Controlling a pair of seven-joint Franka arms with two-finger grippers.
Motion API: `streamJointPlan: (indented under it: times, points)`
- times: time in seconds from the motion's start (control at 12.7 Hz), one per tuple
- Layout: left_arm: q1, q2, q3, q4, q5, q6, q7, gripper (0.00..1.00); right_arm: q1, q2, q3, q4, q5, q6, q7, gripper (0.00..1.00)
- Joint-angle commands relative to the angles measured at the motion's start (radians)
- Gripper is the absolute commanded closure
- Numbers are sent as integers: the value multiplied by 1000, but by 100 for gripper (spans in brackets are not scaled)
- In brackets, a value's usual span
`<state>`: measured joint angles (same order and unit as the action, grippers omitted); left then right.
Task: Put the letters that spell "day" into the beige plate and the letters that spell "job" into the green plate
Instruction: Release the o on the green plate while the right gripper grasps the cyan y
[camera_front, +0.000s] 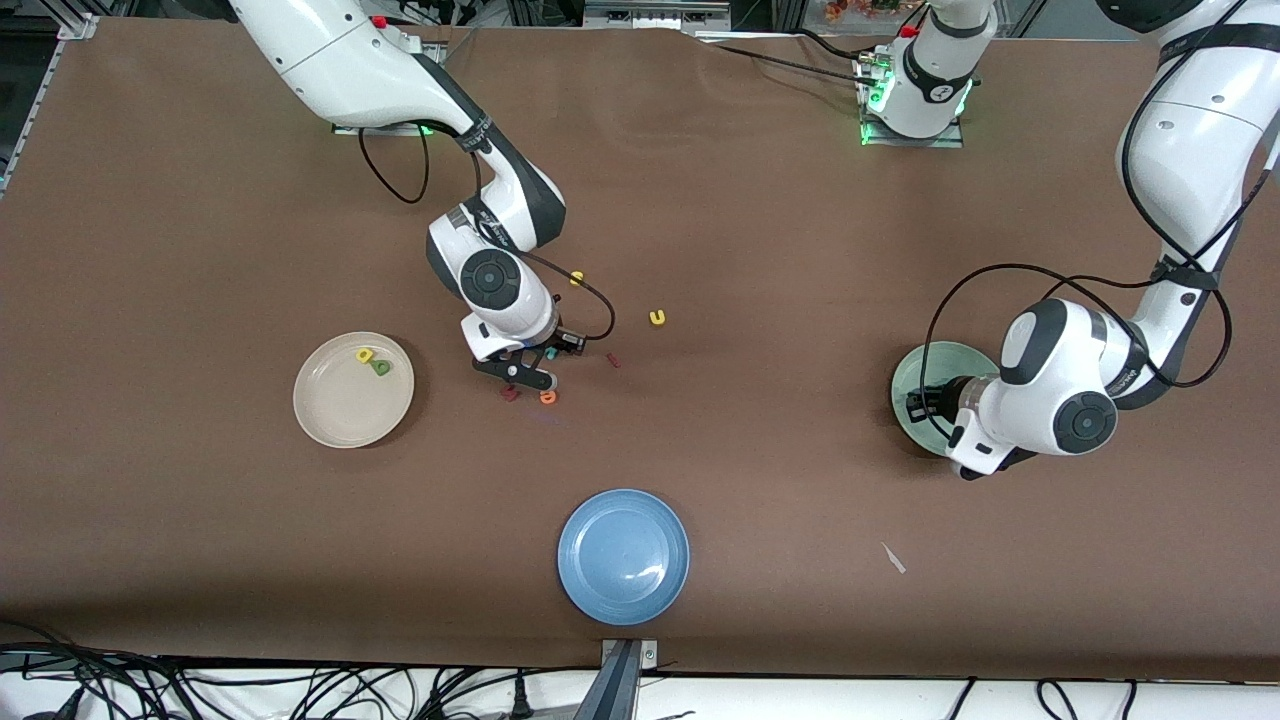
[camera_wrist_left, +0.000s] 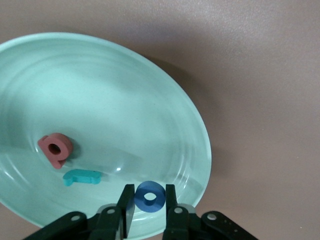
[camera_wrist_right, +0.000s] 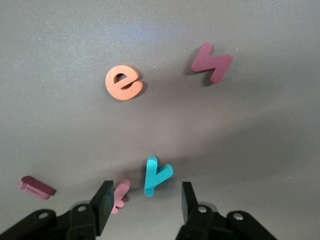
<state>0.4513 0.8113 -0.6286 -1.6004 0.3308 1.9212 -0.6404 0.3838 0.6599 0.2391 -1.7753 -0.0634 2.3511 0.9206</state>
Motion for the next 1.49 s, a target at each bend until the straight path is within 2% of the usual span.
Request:
streamJointPlan:
  times: [0.0, 0.16, 0.71, 0.87, 0.94, 1.1, 1.26, 1.42]
  points:
    - [23, -14, -11, -6, 17, 2, 24, 0, 3, -8, -3, -3, -30, -19, -11, 37]
    - [30, -27, -16, 14, 11, -4, 24, 0, 3, -6, -7, -16, -55, -15, -9, 38]
    - [40, -276, -37, 42, 8, -44, 64, 0, 4, 0, -9, -38, -58, 28, -11, 45]
    - [43, -288, -80, 108, 8, -76, 96, 0, 4, 1, -9, -49, -59, 48, -11, 46]
    - [37, -288, -85, 150, 10, -140, 123, 0, 4, 1, -9, -50, -59, 50, -11, 47]
    - [27, -287, -101, 242, 11, -253, 220, 0, 4, 1, -9, -50, -70, 51, -11, 54]
    - [27, -288, -120, 307, 8, -304, 266, 0, 4, 1, -9, -50, -72, 51, -12, 69]
    - [26, -287, -135, 332, 10, -340, 289, 0, 3, -2, -9, -50, -72, 47, -23, 84]
